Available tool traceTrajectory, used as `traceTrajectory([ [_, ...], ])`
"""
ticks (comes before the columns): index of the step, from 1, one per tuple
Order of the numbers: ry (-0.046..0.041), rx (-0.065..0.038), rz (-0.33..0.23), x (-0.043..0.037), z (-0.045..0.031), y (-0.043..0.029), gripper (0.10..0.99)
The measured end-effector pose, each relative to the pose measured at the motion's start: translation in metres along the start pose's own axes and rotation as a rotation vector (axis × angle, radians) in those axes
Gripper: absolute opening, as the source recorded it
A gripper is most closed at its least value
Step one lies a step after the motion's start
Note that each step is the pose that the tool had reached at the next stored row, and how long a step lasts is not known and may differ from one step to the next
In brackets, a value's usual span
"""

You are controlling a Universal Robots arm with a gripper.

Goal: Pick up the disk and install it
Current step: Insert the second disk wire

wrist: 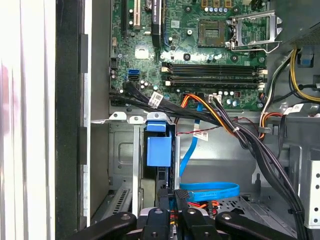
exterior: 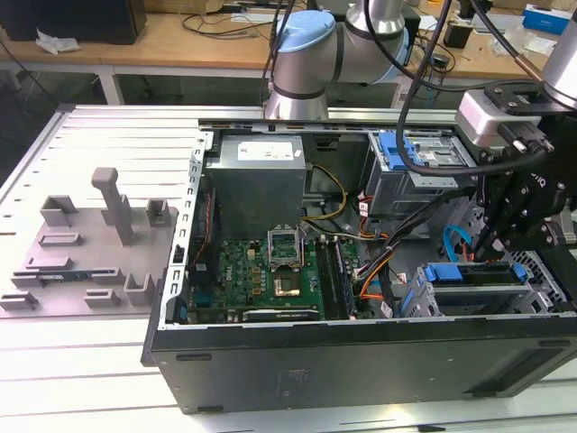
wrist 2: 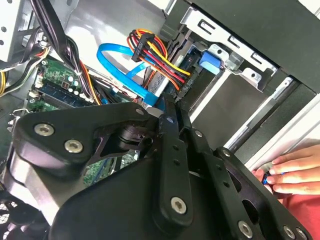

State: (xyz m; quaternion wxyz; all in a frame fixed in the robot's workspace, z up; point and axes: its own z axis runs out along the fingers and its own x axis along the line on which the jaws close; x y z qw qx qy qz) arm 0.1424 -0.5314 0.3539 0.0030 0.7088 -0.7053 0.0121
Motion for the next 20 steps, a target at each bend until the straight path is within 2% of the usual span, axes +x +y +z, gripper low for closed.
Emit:
traceTrajectory([
  [3, -0.0101, 0.0, 0.001, 0.0019, 0.0003, 0.0, 0.161],
  [4, -0.0213, 0.0, 0.002, 0.0039, 0.0005, 0.0, 0.161],
  [7, -0.0424, 0.0, 0.002, 0.0074, 0.0009, 0.0, 0.161],
  [8, -0.045, 0.0, 0.002, 0.0078, 0.0011, 0.0001, 0.161],
  [20, -0.0446, 0.0, 0.019, 0.01, 0.0025, -0.0005, 0.161],
])
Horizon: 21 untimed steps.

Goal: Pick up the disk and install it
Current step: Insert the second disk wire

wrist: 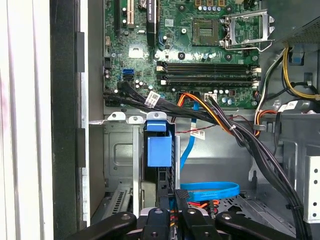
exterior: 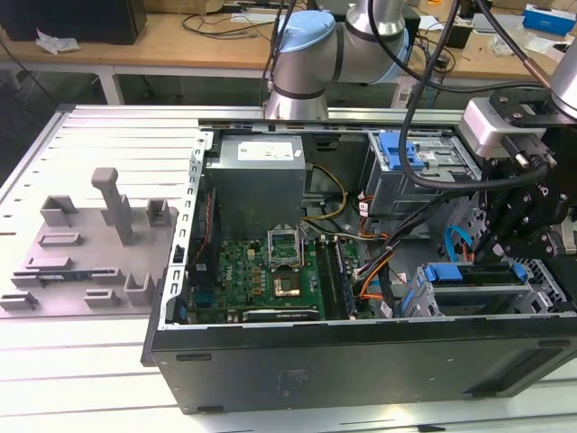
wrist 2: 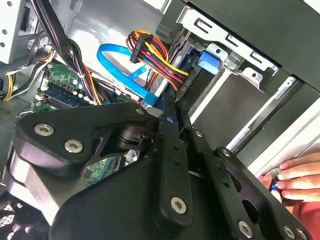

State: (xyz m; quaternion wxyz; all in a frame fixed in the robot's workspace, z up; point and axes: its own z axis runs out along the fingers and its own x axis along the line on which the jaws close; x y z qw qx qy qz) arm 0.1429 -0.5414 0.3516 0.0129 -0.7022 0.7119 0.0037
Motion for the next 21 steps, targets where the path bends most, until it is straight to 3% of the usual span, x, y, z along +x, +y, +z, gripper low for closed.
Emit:
traceTrajectory([
  [21, 0.0, 0.0, 0.0, 0.0003, 0.0044, -0.0018, 0.161],
])
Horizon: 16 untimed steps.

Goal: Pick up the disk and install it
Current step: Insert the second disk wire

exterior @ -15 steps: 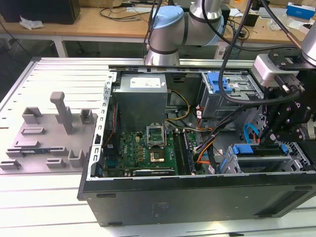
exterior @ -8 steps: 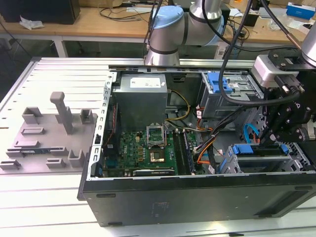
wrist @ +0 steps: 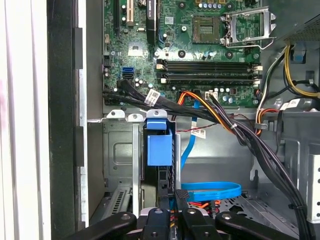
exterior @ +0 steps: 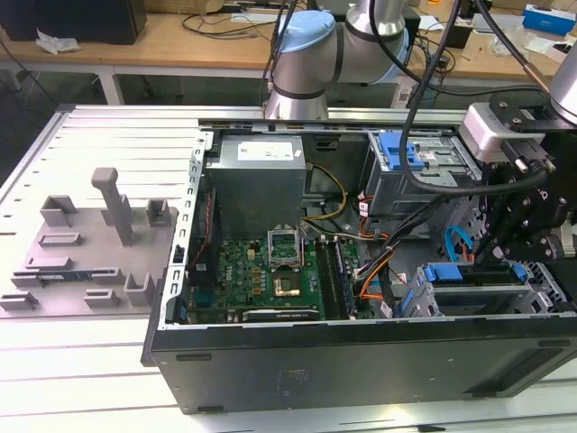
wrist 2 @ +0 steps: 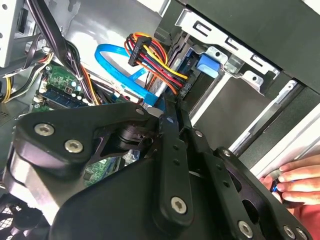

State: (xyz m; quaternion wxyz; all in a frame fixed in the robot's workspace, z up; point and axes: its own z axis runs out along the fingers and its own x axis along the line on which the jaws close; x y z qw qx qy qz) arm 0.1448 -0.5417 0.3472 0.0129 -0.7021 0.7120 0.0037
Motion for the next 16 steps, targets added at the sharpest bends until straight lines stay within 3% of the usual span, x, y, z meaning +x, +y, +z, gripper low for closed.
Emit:
traceTrajectory([
  [9, 0.0002, 0.0, 0.0, 0.0003, 0.0063, -0.0002, 0.161],
  [10, -0.0011, 0.0, 0.0, 0.0002, 0.0052, -0.0002, 0.161],
  [12, -0.0002, 0.0, 0.0, 0.0, -0.0064, -0.0004, 0.161],
  [16, 0.0, 0.0, 0.0, 0.0, -0.0069, -0.0004, 0.161],
])
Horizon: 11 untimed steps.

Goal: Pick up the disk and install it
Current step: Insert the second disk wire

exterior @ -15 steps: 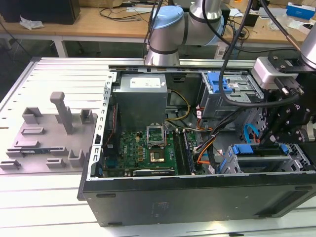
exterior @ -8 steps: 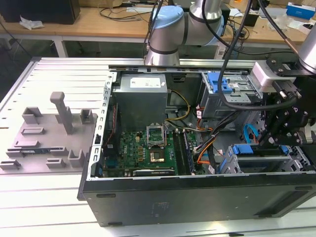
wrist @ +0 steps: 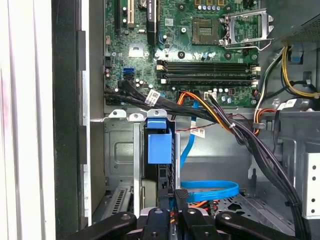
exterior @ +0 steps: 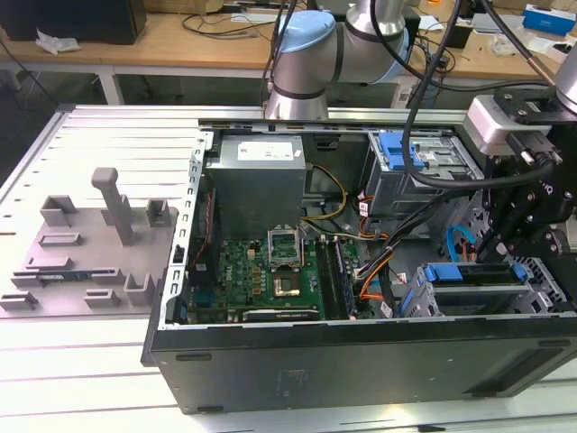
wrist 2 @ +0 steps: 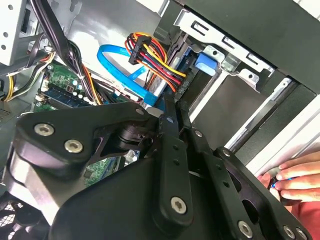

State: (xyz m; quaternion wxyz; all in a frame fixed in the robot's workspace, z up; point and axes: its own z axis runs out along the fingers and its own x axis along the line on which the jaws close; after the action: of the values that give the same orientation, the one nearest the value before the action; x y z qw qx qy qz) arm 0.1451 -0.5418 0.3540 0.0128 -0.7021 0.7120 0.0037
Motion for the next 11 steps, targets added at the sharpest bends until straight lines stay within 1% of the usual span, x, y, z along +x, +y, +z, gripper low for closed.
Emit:
traceTrajectory([
  [4, 0.0004, 0.0, 0.0, 0.0002, 0.0009, 0.0025, 0.161],
  [11, 0.0006, 0.0, 0.0, 0.0029, 0.0023, 0.0023, 0.161],
])
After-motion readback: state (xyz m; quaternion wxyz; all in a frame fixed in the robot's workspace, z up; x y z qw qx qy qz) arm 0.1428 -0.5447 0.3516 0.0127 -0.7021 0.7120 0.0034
